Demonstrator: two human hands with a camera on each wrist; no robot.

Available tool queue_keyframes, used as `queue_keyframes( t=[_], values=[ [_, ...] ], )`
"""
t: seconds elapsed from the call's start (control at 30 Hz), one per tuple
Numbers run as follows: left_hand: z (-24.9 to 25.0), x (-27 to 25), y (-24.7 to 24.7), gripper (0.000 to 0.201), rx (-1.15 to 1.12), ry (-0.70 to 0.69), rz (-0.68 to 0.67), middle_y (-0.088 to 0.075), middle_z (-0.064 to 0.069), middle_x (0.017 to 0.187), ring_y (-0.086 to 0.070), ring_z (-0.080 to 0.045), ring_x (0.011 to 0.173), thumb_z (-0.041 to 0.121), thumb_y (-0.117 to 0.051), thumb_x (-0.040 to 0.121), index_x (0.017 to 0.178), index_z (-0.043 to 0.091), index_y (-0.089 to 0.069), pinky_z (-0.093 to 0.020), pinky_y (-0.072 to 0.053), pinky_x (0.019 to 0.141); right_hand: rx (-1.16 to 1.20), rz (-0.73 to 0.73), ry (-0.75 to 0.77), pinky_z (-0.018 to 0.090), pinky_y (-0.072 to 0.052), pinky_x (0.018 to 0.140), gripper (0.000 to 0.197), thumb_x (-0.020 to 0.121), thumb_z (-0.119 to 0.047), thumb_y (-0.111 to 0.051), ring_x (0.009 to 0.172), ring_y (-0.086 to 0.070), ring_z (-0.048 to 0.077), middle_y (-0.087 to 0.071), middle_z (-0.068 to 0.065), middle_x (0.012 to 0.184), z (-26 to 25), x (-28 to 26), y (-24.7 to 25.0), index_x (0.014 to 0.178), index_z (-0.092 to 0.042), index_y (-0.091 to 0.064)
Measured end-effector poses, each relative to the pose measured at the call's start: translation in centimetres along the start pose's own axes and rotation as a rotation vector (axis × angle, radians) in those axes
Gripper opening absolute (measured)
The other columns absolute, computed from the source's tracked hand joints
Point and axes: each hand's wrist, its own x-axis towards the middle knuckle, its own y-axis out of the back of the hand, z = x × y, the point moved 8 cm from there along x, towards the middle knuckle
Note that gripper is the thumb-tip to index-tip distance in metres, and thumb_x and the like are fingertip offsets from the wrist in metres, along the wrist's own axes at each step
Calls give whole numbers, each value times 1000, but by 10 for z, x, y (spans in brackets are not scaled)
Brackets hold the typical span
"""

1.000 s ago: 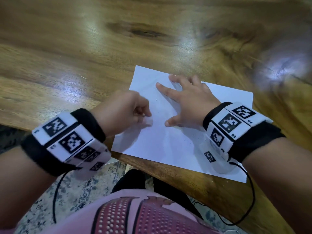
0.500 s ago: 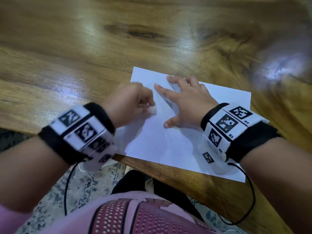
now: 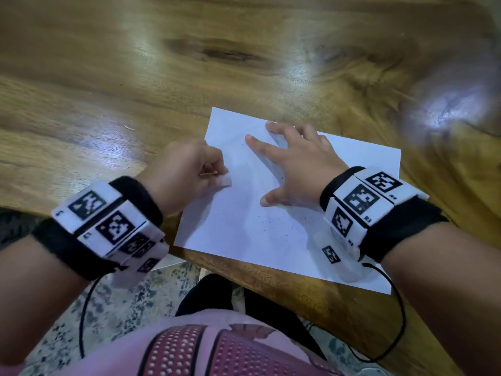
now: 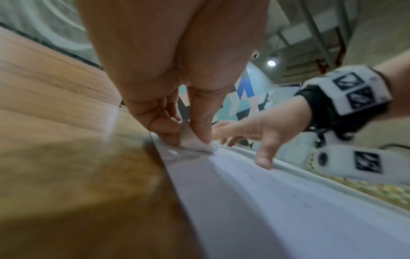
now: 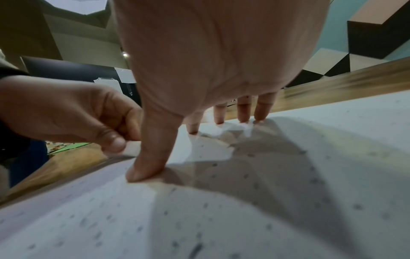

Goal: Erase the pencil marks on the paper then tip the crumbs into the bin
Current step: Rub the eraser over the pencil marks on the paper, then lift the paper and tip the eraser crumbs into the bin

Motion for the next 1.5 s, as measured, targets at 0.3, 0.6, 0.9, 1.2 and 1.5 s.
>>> queue_keyframes(
  t=[0.3,0.6,0.9,1.2,1.5],
  values=[
    [22,-20,-30,6,-82,-80,-164,-59,0,79,-56,-13,69,19,-73,72,77,17,-70,-17,-37,62,-6,13,-2,37,-16,109,100,67,-63,-66,131,-12,25,-1,-7,155,0,1,0,144,-47,-3],
    [27,-23,-36,8,-44,-121,-269,-50,9,72,-49,0,63,23,-71,73,75,16,-69,-13,-34,60,2,10,1,37,-16,109,100,67,-63,-66,131,-11,25,-1,-7,154,0,1,-1,143,-47,-3],
    [26,-30,-43,7,-15,-157,-346,-47,11,68,-47,4,62,22,-71,73,72,16,-68,-19,-36,61,28,13,5,36,-14,109,99,67,-62,-66,131,-10,24,-1,-8,154,1,1,-1,143,-48,-4],
    [23,11,-16,10,30,-110,-138,-55,2,71,-48,-9,58,21,-73,72,75,12,-70,-22,-34,57,67,35,5,36,-15,109,99,65,-61,-69,132,-10,23,-2,-10,154,0,0,0,142,-49,-8],
    [18,70,12,16,-53,36,-178,-63,-4,70,-54,-11,61,12,-72,73,89,11,-70,-22,-38,58,172,100,34,34,-16,107,87,71,-52,-69,132,-9,22,-8,-7,153,0,-8,-6,142,-44,-20]
  ],
)
